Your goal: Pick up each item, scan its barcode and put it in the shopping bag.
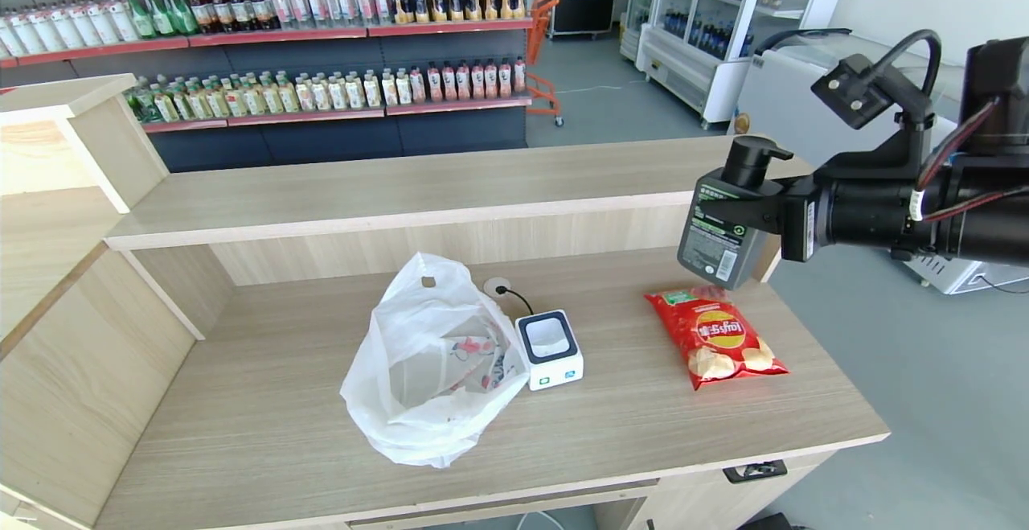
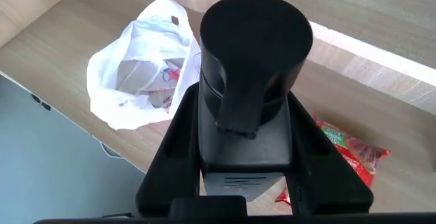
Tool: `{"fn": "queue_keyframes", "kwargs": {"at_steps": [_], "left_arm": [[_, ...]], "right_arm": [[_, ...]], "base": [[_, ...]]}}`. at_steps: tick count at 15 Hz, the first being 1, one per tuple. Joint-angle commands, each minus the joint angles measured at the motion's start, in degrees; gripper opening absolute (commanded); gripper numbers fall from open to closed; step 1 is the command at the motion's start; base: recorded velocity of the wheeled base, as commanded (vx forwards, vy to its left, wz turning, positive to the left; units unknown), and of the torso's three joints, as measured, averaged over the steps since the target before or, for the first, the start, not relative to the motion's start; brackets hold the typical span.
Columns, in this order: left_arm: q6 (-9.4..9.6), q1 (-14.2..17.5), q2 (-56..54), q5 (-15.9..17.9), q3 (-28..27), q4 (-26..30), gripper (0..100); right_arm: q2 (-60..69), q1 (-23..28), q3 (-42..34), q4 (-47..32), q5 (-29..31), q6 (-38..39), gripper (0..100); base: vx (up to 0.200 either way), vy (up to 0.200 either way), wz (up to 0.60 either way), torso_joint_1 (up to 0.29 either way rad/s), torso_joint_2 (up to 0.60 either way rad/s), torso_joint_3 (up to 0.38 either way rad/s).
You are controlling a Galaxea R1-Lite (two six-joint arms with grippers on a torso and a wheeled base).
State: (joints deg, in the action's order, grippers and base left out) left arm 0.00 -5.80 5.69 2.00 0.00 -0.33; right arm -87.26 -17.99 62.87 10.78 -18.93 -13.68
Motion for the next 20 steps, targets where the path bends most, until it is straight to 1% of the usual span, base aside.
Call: {"fn": "queue_keyframes", "kwargs": {"at_steps": [1, 4, 7, 9, 10, 11, 13, 14, 16, 18, 20], "left_arm": [[0.00, 0.00, 0.02, 0.02, 0.00, -0.02, 0], [0.00, 0.00, 0.02, 0.02, 0.00, -0.02, 0], [0.00, 0.00, 0.02, 0.02, 0.00, -0.02, 0], [0.00, 0.00, 0.02, 0.02, 0.00, -0.02, 0], [0.00, 0.00, 0.02, 0.02, 0.00, -0.02, 0], [0.00, 0.00, 0.02, 0.02, 0.00, -0.02, 0], [0.00, 0.00, 0.02, 0.02, 0.00, -0.02, 0], [0.00, 0.00, 0.02, 0.02, 0.00, -0.02, 0], [0.00, 0.00, 0.02, 0.02, 0.00, -0.11, 0], [0.00, 0.09, 0.02, 0.02, 0.00, -0.02, 0], [0.00, 0.00, 0.02, 0.02, 0.00, -0.02, 0]], "right_arm": [[-0.28, -0.11, -0.03, 0.21, 0.04, -0.91, 0], [-0.19, -1.17, -0.38, 0.65, 0.04, -1.97, 0], [-0.37, -1.17, -0.64, 0.74, 0.04, -2.41, 0], [-1.86, -0.90, -0.82, 2.85, 0.04, -2.41, 0], [-4.59, -0.38, -0.64, 6.27, 0.04, -1.35, 0], [-6.61, 0.24, -0.29, 7.68, 0.04, -0.82, 0], [-12.58, 1.21, -0.03, 14.18, 0.12, 2.08, 0], [-12.76, 1.21, -0.03, 14.45, 0.04, 2.25, 0], [-20.05, 1.29, 2.08, 21.66, -0.32, 7.17, 0], [-25.50, 1.21, 3.84, 25.96, -2.07, 9.99, 0], [-29.37, 1.29, 3.49, 30.97, -4.45, 9.90, 0]], "base": [[0.000, 0.000, 0.60, -0.100, 0.22, 0.139], [0.000, 0.000, 0.60, -0.137, 0.34, 0.175], [0.000, 0.000, 0.60, -0.146, 0.33, 0.188], [0.000, 0.000, 0.60, -0.139, 0.34, 0.188], [0.000, 0.000, 0.00, -0.149, 0.35, 0.203], [0.000, 0.000, 0.00, -0.105, 0.28, 0.144], [0.000, 0.000, 0.00, -0.021, 0.04, 0.028], [0.000, 0.000, 0.00, 0.000, 0.00, 0.000], [0.000, 0.000, 0.00, 0.000, 0.00, 0.000], [0.000, 0.000, 0.00, 0.000, 0.00, 0.000], [0.000, 0.000, 0.00, 0.000, 0.00, 0.000]]}}
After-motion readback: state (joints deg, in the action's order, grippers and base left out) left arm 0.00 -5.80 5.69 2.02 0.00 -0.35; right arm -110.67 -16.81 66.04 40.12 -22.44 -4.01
